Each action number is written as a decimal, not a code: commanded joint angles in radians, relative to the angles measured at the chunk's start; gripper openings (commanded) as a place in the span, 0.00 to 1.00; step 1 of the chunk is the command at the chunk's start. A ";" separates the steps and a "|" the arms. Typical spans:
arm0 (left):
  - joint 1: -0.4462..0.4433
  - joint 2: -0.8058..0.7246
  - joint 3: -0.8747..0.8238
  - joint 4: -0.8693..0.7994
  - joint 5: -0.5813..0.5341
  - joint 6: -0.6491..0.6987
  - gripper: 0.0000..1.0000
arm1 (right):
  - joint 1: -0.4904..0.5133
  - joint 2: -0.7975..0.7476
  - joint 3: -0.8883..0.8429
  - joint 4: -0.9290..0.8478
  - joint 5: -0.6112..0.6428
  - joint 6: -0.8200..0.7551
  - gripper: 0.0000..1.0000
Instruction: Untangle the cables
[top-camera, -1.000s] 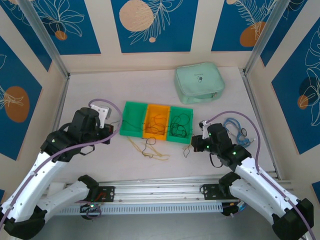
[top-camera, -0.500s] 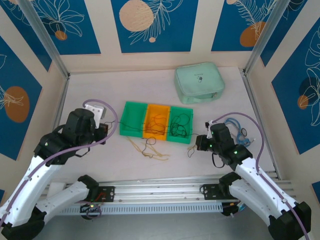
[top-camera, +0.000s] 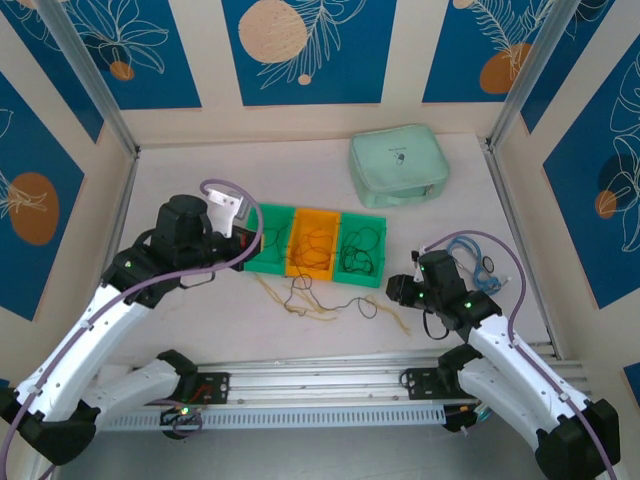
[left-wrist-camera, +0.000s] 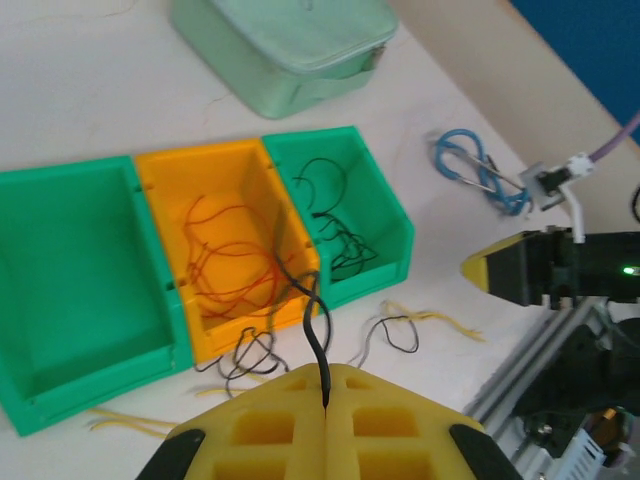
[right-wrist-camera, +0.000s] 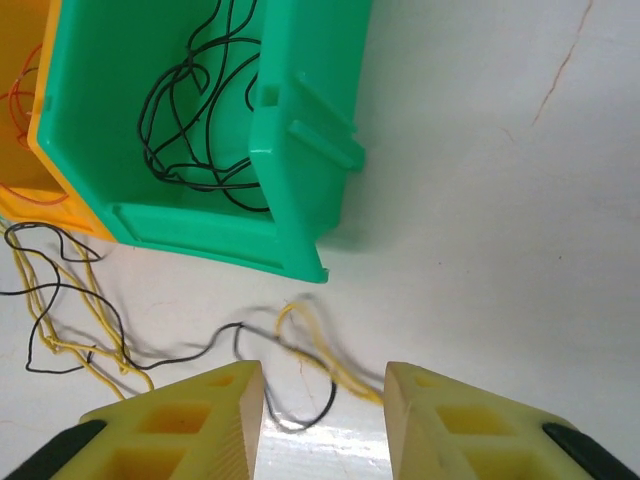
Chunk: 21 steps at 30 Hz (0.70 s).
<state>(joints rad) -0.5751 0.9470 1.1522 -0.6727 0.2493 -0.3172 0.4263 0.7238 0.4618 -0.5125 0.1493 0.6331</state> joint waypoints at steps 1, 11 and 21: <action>0.010 0.012 0.058 0.077 0.086 -0.009 0.00 | -0.005 -0.008 0.025 -0.009 0.007 -0.019 0.38; 0.004 0.110 0.144 0.183 0.255 -0.044 0.00 | 0.125 0.003 0.023 0.195 -0.276 -0.227 0.39; -0.033 0.160 0.231 0.233 0.309 -0.066 0.00 | 0.319 0.113 0.023 0.484 -0.106 -0.313 0.46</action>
<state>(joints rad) -0.5922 1.1069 1.3380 -0.4854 0.5121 -0.3698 0.7322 0.8032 0.4637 -0.1574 0.0006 0.3614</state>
